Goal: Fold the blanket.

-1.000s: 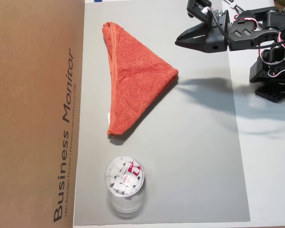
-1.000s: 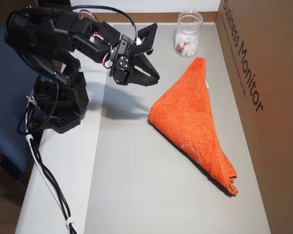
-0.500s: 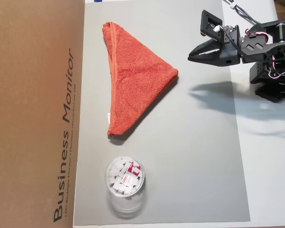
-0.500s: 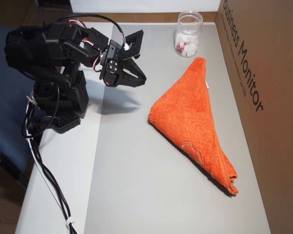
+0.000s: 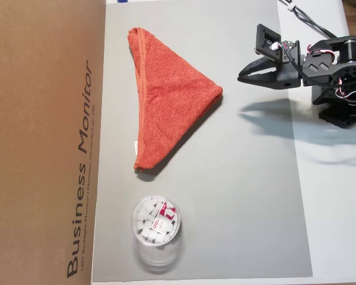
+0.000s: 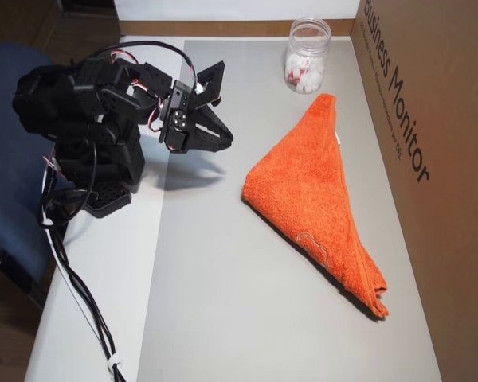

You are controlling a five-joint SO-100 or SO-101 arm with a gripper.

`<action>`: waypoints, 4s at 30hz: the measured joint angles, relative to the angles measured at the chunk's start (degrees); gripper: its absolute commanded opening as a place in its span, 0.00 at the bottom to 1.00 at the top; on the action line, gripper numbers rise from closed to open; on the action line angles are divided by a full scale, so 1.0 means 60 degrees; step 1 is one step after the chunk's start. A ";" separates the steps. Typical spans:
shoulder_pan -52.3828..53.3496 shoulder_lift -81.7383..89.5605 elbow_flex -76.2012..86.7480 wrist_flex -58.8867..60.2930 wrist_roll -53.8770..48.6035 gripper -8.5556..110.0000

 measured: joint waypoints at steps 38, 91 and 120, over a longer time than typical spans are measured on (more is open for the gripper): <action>-0.0469 0.1582 0.0996 0.5142 0.0015 0.07; -0.0410 0.1582 0.0996 0.6724 -0.0029 0.07; -0.0410 0.1582 0.0996 0.6724 -0.0029 0.07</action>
